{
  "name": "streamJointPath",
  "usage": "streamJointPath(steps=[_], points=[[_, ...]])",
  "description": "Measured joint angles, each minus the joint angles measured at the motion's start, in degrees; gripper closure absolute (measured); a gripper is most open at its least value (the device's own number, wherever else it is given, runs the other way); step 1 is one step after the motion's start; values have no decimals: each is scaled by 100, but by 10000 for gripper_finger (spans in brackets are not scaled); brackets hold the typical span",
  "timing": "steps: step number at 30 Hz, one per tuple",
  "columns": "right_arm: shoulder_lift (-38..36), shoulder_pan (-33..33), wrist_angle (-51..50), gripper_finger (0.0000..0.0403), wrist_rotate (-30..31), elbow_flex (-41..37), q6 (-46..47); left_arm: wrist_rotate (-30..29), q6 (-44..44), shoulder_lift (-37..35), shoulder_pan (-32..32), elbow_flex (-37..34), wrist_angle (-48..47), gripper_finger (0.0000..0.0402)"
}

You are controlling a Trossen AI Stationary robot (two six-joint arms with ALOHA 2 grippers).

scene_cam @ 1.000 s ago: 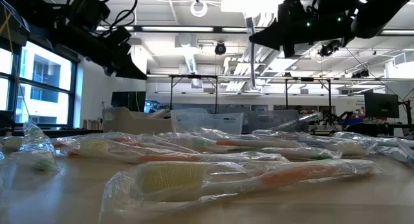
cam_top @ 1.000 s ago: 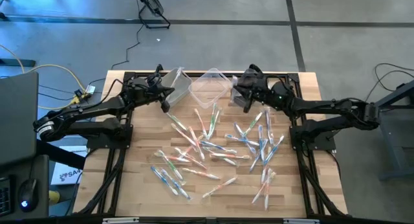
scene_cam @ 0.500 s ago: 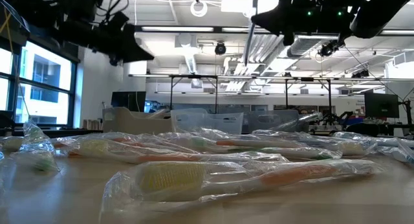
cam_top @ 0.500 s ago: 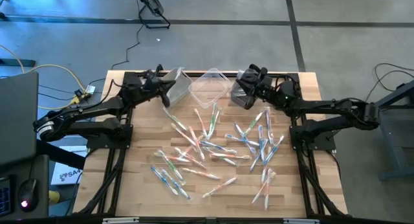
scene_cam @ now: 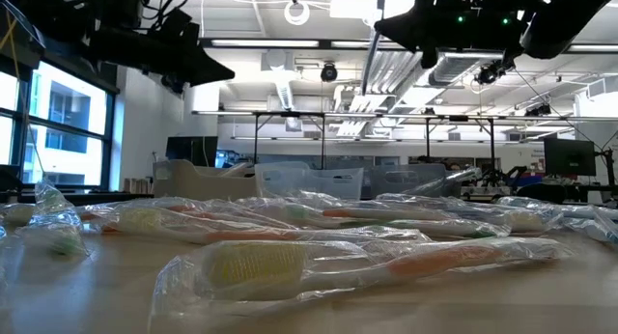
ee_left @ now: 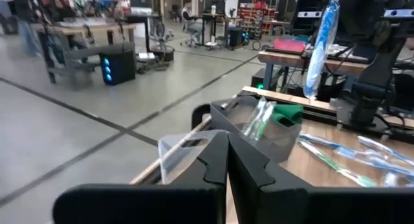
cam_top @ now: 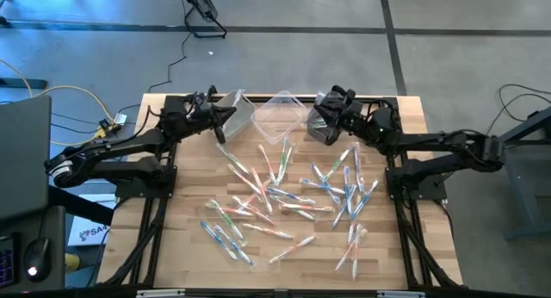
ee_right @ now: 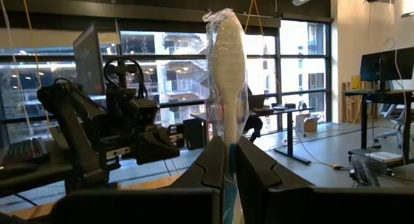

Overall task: Pick & Place Toothbrushes
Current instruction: Put the blue toothbrush into the transparent bin

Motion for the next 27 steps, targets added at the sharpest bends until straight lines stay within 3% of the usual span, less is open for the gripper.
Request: streamJointPath(steps=[11, 18, 27], points=[[697, 4, 991, 391, -86, 4, 272, 212, -27, 404, 1, 0, 477, 274], [1418, 61, 1400, 392, -471, 403, 506, 1239, -76, 923, -2, 2, 1236, 266], [2249, 304, 1307, 392, -602, 1137, 316, 1559, -460, 1671, -2, 342, 1304, 266]])
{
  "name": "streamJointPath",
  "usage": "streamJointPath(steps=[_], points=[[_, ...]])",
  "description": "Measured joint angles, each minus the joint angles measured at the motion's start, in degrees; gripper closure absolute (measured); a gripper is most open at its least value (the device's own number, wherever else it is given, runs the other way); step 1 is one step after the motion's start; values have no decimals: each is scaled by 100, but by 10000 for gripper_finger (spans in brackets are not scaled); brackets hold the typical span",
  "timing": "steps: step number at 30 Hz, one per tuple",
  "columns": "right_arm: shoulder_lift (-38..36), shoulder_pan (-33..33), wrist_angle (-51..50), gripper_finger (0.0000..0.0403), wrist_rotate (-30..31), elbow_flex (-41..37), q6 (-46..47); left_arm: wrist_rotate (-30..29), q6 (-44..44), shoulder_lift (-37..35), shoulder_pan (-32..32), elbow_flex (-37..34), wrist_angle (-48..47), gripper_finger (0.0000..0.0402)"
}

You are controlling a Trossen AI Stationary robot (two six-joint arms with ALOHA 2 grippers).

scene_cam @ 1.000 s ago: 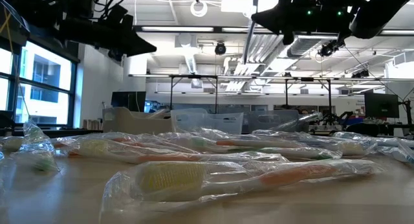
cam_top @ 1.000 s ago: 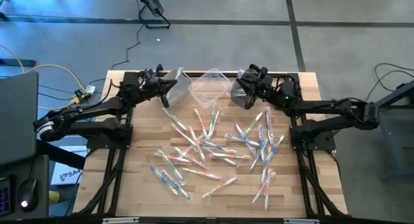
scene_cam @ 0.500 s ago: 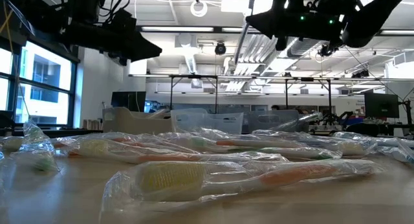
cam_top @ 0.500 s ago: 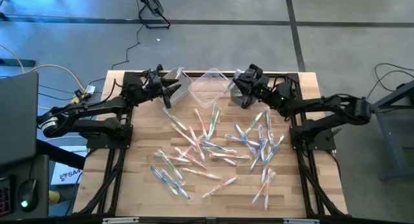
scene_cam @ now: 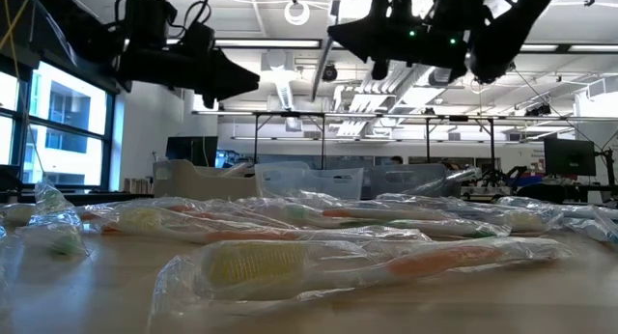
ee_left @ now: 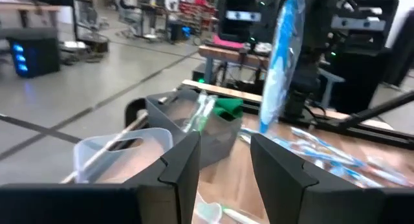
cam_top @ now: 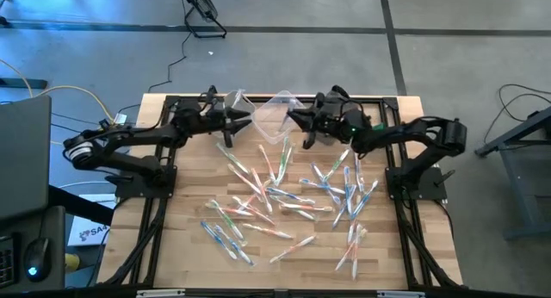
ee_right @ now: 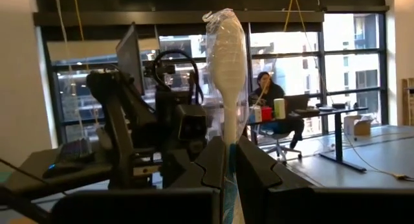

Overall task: Pick & Place Toothbrushes
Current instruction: Put the blue toothbrush into the transparent bin

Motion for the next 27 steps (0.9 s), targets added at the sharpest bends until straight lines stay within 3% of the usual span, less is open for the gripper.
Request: streamJointPath(steps=[9, 20, 27], points=[[284, -2, -355, 392, 3, 343, -6, 248, 298, 707, -342, 524, 12, 266], [282, -2, -554, 392, 19, 343, -30, -162, 459, 1547, -824, 1387, -16, 266], [282, -2, -629, 392, 39, 343, -126, 208, 457, 1807, -833, 1620, -165, 266]])
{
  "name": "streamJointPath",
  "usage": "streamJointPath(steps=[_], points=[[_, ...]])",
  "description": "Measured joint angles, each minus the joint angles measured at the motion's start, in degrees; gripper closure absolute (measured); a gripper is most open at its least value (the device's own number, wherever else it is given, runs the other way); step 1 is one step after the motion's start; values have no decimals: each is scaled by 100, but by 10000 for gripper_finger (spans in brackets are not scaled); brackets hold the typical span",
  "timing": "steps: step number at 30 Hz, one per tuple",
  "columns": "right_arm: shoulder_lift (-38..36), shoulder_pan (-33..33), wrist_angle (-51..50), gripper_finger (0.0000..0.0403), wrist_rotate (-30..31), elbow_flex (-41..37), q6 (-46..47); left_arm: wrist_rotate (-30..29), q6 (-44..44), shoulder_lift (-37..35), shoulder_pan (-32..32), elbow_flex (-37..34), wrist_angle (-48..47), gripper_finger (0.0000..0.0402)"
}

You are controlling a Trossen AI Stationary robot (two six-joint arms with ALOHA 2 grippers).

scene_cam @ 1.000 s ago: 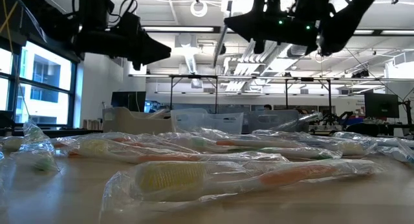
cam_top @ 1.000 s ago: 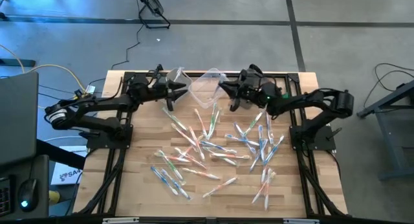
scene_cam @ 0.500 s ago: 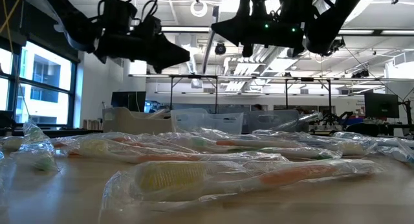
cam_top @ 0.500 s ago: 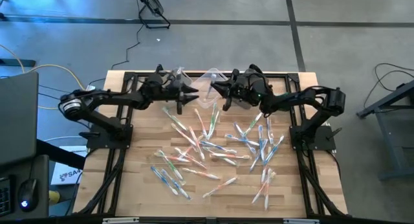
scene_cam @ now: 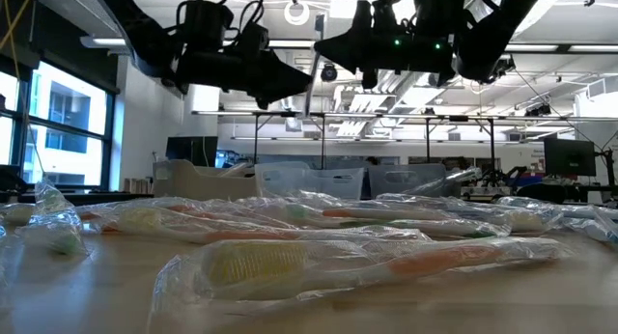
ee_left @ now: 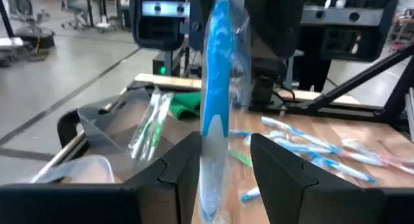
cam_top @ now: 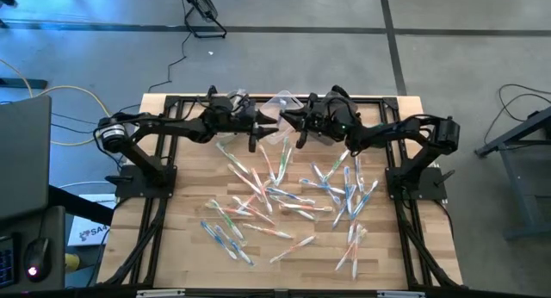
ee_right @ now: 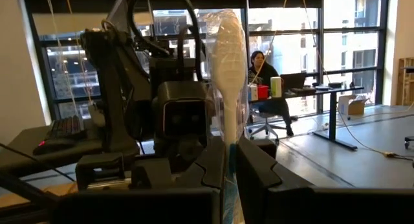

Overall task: Pick & Place Toothbrushes
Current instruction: Put the blue toothbrush into the transparent bin

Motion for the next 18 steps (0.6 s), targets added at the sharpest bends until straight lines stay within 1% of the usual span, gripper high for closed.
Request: streamJointPath(steps=[6, 18], points=[[0, 0, 42, 392, 23, 0, -9, 11, 0, 0, 0, 53, -250, 266], [-2, 0, 67, 392, 37, 0, 16, -1, -2, 0, 0, 49, -227, 269]])
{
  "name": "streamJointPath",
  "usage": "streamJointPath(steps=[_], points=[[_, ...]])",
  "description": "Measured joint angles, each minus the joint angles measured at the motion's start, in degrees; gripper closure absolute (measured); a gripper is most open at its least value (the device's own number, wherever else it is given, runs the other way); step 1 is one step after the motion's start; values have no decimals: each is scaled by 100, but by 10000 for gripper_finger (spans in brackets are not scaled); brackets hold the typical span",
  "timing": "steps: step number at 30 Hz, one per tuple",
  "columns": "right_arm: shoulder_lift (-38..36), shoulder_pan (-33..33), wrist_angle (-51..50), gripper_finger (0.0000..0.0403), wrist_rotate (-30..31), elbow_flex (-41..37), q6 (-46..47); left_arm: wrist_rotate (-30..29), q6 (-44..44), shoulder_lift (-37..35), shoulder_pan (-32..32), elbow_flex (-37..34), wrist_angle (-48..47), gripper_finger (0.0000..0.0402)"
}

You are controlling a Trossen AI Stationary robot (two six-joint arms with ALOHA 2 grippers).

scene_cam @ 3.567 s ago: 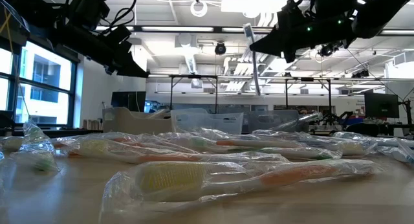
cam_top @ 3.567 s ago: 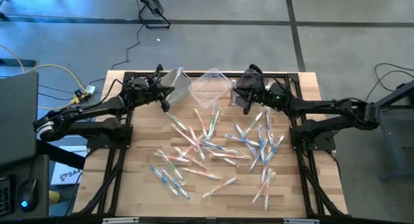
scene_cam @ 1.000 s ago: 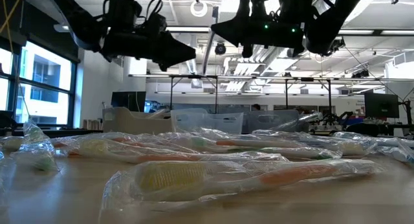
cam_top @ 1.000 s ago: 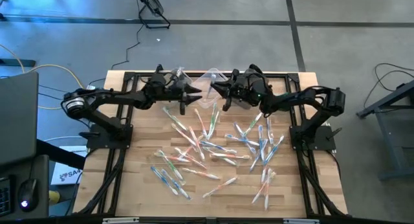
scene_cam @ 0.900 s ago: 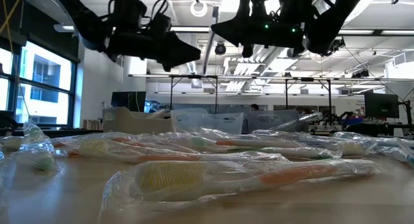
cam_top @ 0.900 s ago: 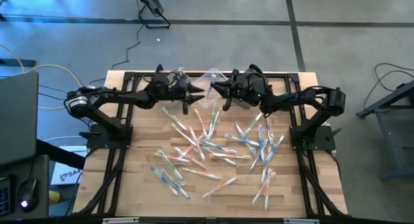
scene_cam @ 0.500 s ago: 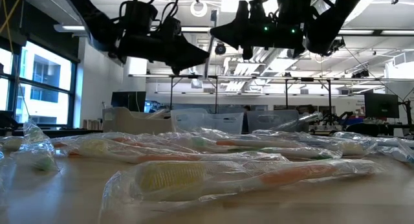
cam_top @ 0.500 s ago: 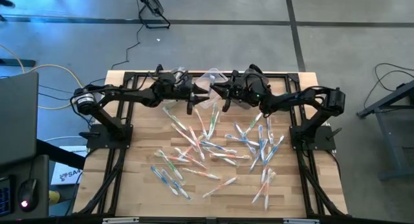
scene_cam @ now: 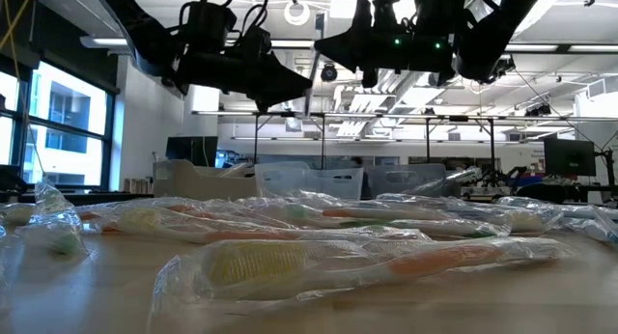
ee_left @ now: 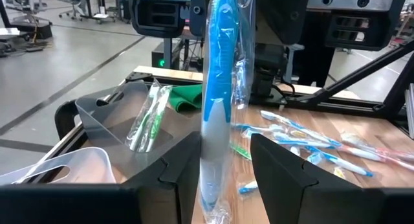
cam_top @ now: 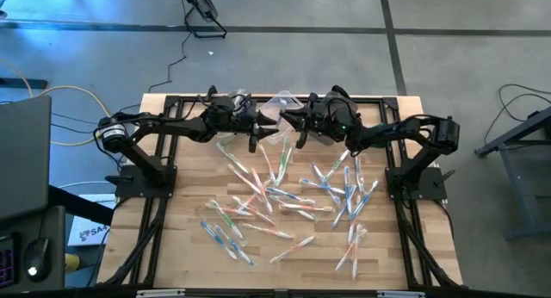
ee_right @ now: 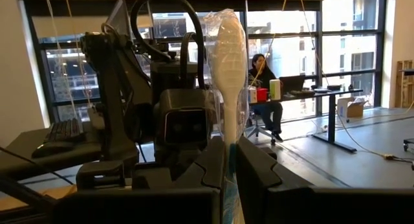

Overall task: Pick & Place Toothbrushes
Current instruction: Put the blue toothbrush into the transparent bin

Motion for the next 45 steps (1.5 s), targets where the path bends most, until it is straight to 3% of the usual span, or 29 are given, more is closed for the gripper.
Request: streamJointPath(steps=[11, 22, 27, 30, 35, 45], points=[[0, 11, 2, 392, 93, 0, 23, -177, -16, 0, 0, -2, 5, 357], [-2, 13, 0, 392, 85, 0, 21, -188, -18, -2, 0, -2, 7, 354], [-4, 7, -11, 388, -191, 0, 0, -184, -17, -4, -4, -7, 7, 358], [-4, 4, -10, 361, -478, 0, -32, -155, -46, -4, -10, -7, 4, 359], [-4, 20, -4, 300, -460, 0, -49, -181, -152, -5, -4, -7, 7, 360], [-309, -82, -476, 162, -1029, -2, -34, -70, -239, -9, 9, -9, 13, 370]])
